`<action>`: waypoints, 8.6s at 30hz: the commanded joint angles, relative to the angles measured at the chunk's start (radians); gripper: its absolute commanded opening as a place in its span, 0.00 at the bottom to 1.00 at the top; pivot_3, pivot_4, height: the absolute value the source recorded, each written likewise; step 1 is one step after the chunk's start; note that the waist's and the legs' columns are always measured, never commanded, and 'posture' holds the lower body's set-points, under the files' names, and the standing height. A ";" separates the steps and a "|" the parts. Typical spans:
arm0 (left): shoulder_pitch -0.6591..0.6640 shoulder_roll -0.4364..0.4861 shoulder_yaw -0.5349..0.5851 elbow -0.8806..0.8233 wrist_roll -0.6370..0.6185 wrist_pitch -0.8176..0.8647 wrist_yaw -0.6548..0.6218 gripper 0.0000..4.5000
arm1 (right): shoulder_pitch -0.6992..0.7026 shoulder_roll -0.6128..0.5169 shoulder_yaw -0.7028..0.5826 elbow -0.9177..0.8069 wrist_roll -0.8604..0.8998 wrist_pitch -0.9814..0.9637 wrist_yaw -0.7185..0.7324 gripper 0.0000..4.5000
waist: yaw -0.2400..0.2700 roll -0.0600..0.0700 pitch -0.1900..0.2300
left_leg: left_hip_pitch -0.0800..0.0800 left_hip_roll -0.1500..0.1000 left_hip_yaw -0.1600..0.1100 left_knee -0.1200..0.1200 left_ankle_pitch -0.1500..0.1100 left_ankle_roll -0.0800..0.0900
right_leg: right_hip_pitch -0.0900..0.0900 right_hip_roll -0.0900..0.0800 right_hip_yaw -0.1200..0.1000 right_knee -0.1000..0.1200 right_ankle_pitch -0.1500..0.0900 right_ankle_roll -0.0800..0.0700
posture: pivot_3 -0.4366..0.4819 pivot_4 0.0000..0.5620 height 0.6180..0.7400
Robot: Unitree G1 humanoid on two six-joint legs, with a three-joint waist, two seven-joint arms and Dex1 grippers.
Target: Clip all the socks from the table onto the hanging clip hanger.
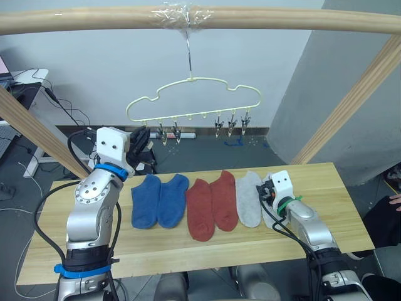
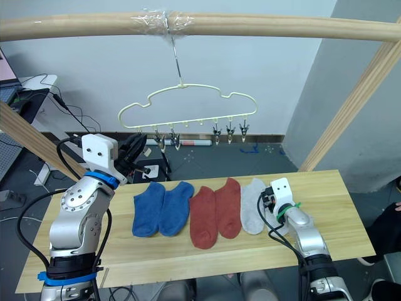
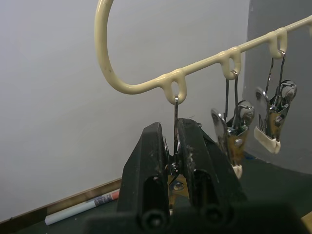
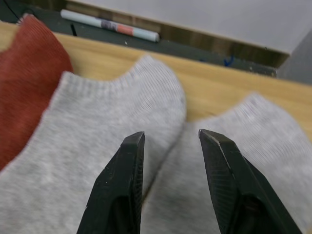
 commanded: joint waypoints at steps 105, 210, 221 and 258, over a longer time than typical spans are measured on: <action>0.101 0.088 0.055 -0.142 -0.328 0.256 -0.132 0.49 | -0.485 0.332 0.337 -0.075 0.002 0.088 0.350 0.00 | 0.035 0.000 0.001 | -0.014 0.000 -0.007 0.001 0.000 -0.001 | -0.013 -0.002 -0.009 0.006 0.003 -0.006 | 0.44 0.37 1.00; -0.008 -0.269 -0.180 -0.018 0.212 -0.234 0.252 0.50 | -0.240 -0.233 0.074 -0.847 0.309 0.459 0.327 0.47 | 0.042 -0.002 0.018 | -0.015 -0.001 -0.006 0.002 0.001 -0.001 | -0.013 -0.003 -0.009 0.008 0.001 -0.004 | 0.34 0.45 1.00; -0.023 -0.274 -0.189 0.011 0.218 -0.236 0.247 0.41 | -0.244 -0.238 0.073 -0.845 0.328 0.453 0.331 0.47 | 0.042 -0.002 0.018 | -0.016 -0.001 -0.006 0.002 0.001 -0.001 | -0.013 -0.003 -0.009 0.007 0.001 -0.004 | 0.34 0.46 1.00; -0.020 -0.191 -0.159 -0.040 0.134 -0.166 0.126 0.06 | -0.047 -0.012 0.124 -0.105 -0.065 0.118 -0.098 1.00 | 0.043 -0.002 0.019 | -0.016 -0.001 -0.006 0.001 0.001 -0.001 | -0.012 -0.003 -0.008 0.002 0.002 -0.006 | 0.39 0.46 1.00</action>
